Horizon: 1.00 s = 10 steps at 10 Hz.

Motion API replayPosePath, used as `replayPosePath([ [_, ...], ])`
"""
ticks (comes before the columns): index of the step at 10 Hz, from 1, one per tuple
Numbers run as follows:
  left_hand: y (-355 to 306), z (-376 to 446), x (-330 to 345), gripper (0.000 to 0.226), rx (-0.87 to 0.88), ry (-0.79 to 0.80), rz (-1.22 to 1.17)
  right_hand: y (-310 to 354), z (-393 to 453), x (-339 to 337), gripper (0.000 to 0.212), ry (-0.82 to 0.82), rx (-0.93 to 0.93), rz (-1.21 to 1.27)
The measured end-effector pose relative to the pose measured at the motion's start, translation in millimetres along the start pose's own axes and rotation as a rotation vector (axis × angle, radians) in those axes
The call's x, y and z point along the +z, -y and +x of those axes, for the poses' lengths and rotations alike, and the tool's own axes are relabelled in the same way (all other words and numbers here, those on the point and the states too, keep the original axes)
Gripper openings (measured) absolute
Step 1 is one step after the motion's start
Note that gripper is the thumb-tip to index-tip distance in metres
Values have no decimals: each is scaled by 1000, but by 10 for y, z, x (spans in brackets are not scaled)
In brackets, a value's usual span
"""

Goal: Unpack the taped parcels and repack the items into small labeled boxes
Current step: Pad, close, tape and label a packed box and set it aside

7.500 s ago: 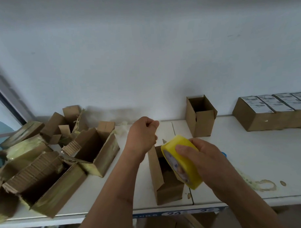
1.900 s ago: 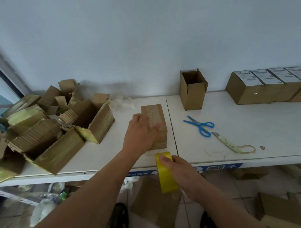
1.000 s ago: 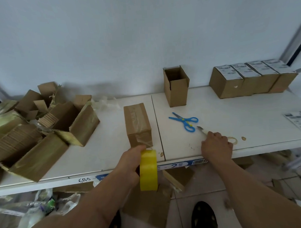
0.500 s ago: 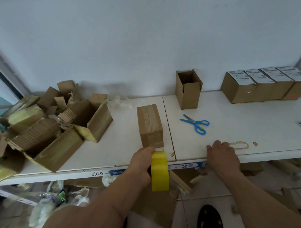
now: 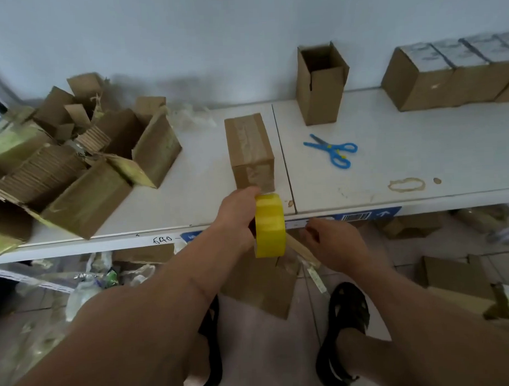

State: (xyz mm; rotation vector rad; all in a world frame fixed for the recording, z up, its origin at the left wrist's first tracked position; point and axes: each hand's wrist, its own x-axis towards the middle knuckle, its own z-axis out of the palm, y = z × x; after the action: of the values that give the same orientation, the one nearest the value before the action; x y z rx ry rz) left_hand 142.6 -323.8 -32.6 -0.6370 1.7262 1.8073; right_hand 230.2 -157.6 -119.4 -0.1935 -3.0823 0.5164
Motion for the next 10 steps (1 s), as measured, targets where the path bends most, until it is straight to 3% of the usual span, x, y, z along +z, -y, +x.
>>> replayPosePath([
  [2, 70, 9, 54, 24, -7, -7, -15, -290, -53, 403, 31, 268, 95, 63],
  [4, 81, 48, 153, 33, 2, -26, -15, -553, -205, 1310, 34, 336, 323, 167],
  [5, 68, 98, 162, 30, 4, -5, -11, -670, -203, 1760, 29, 249, 328, 283],
  [6, 74, 134, 146, 13, 72, 17, 51, -764, -125, 2111, 27, 318, 500, 351],
  [7, 31, 195, 229, 8, 149, -85, 150, -834, -45, 2373, 43, 477, 735, 421],
  [8, 26, 246, 289, 10, 192, -118, 302, -858, 71, 2565, 69, 525, 857, 580],
  [9, 29, 280, 268, 11, 225, -121, 275, -892, 122, 2740, 83, 536, 910, 743],
  [10, 4, 246, 306, 14, 201, -142, 241, -963, 148, 2824, 61, 464, 985, 897],
])
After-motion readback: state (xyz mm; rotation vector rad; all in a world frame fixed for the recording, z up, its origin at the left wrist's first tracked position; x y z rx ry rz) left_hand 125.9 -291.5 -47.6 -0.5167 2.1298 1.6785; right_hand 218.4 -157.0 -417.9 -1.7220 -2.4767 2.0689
